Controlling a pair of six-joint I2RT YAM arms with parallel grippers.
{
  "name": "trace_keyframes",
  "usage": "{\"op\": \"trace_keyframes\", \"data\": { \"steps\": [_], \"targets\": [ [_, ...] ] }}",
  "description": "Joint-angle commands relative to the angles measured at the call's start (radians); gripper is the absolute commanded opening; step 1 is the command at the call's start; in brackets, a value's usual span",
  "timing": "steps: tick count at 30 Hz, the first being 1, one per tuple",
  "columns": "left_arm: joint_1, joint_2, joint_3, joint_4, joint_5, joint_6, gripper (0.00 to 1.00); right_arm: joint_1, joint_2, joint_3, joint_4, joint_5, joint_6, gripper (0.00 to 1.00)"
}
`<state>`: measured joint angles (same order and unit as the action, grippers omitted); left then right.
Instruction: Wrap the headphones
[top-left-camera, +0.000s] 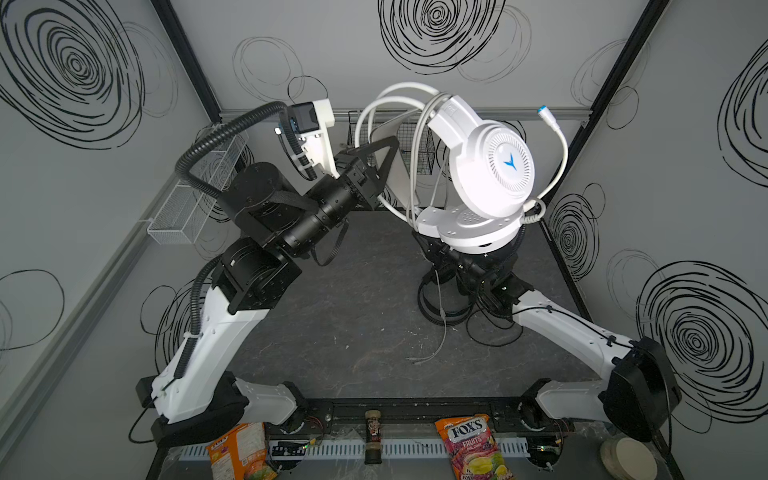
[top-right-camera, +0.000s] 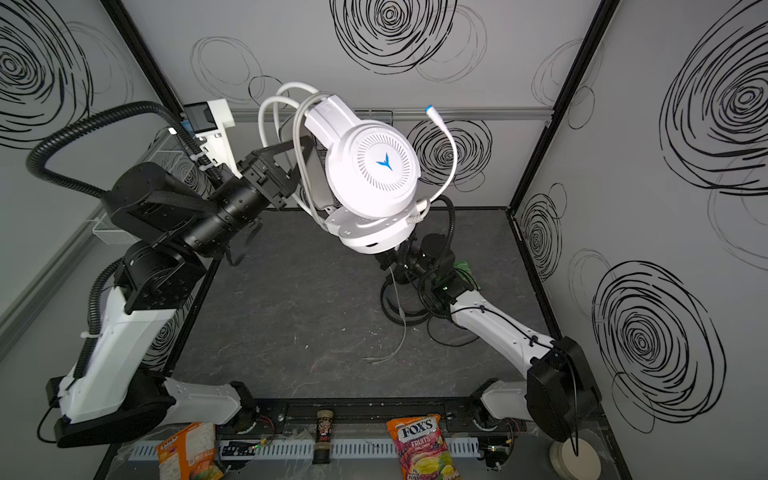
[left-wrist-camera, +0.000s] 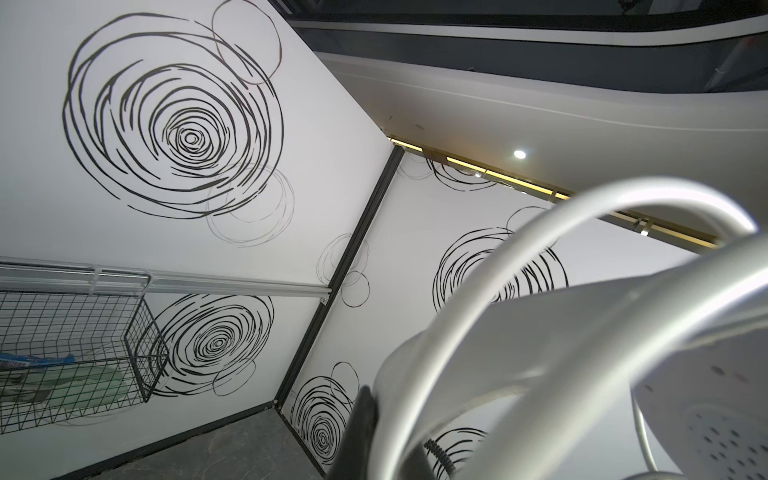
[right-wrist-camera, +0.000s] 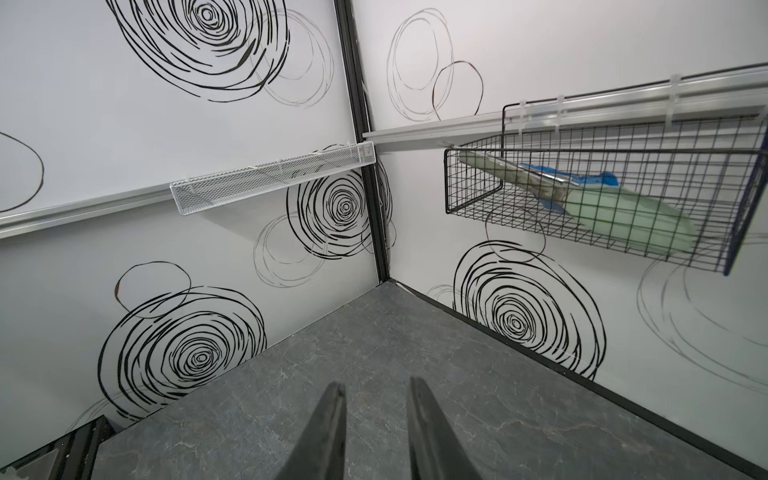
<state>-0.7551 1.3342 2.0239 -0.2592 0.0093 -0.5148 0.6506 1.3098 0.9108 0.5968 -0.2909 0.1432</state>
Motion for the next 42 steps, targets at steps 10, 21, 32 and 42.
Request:
{"op": "trace_keyframes", "data": {
  "steps": [10,21,32,42],
  "targets": [
    [0.059,-0.011,0.062,0.12,-0.173,-0.054,0.0,0.088,-0.032,-0.049,-0.068,-0.004,-0.123,0.14],
    [0.235,-0.022,0.089,-0.143,-0.319,-0.138,0.0,0.159,-0.07,-0.012,-0.299,0.012,-0.288,0.0],
    [0.311,-0.038,-0.029,-0.28,-0.524,-0.11,0.0,0.425,-0.161,0.024,-0.597,0.222,-0.56,0.0],
    [0.412,0.048,-0.069,-0.293,-0.521,-0.097,0.0,0.607,-0.142,0.168,-0.693,0.294,-0.711,0.0]
  ]
}}
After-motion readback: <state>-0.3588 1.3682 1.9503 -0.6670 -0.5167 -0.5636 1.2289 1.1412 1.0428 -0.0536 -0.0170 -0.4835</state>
